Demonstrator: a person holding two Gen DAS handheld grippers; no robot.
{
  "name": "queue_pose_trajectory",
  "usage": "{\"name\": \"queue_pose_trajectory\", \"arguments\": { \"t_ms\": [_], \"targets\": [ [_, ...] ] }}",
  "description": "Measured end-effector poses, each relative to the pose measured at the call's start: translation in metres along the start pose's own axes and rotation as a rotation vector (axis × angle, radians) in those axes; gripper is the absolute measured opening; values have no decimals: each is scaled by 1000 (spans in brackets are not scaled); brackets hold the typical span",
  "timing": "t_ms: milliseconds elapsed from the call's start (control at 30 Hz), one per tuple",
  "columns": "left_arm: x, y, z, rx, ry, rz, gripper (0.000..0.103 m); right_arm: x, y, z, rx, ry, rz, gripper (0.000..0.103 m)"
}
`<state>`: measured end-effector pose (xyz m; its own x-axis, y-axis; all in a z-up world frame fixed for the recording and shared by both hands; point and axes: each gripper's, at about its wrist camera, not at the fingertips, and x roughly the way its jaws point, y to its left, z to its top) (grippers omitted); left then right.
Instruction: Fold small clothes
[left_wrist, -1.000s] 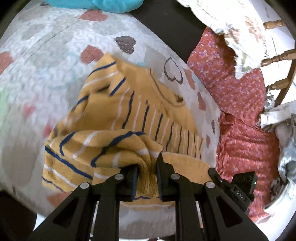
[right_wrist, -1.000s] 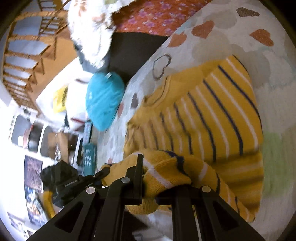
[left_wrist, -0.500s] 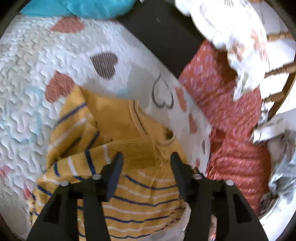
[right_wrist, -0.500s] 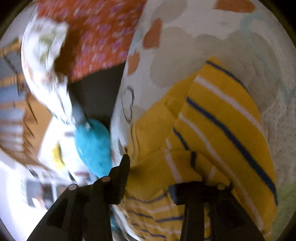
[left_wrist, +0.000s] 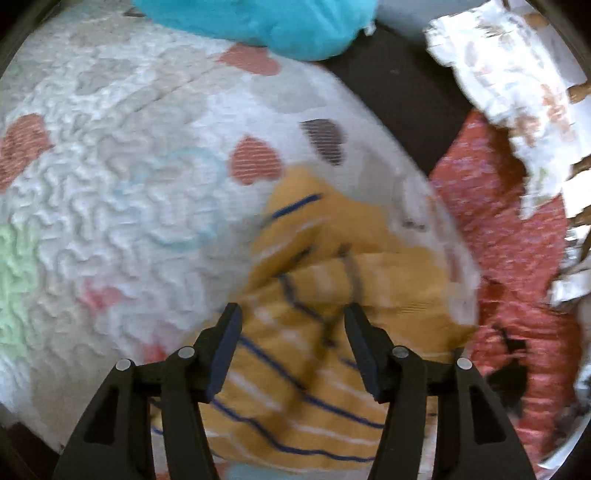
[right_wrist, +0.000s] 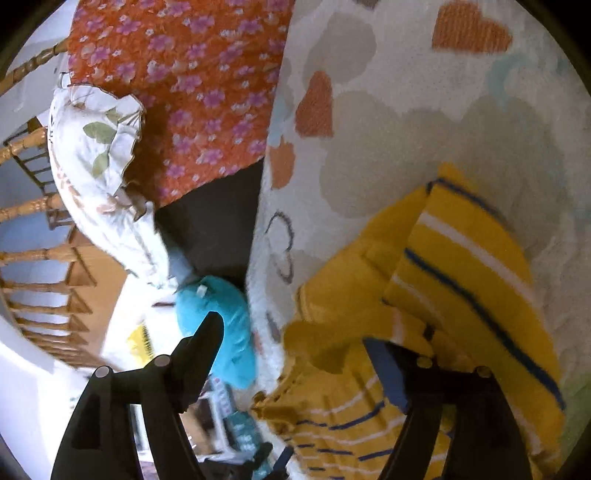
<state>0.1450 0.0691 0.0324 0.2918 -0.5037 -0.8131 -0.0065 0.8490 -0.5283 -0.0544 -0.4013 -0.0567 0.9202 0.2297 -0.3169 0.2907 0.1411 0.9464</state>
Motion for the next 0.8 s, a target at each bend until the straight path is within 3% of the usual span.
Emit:
{"name": "queue_pose_trajectory", "arguments": {
  "t_ms": [133,300,400,433,467,500,533,633,800],
  "targets": [
    [7,24,-1,-22,3,76,57,-7,27,-7,-98,-38,-30,82],
    [4,43,4,-83,35,-11,57,-3,83,-23,-217,-76,20,82],
    [-8,46,9,-96,10,-43,57,28,113,-49,-327,33,-16,79],
    [-13,47,12,-100,-3,-55,57,48,121,-67,-395,113,-68,72],
    [-19,48,15,-104,-19,-63,57,67,125,-84,-457,181,-131,45],
    [-22,50,17,-108,-29,-66,57,88,128,-105,-531,251,-203,24],
    [-26,53,20,-116,-38,-70,57,111,129,-126,-611,312,-269,19],
    [-31,63,27,-152,-43,-85,57,161,126,-170,-747,390,-367,18],
    [-36,77,36,-198,-49,-94,57,245,117,-204,-867,444,-579,19]
  ]
}}
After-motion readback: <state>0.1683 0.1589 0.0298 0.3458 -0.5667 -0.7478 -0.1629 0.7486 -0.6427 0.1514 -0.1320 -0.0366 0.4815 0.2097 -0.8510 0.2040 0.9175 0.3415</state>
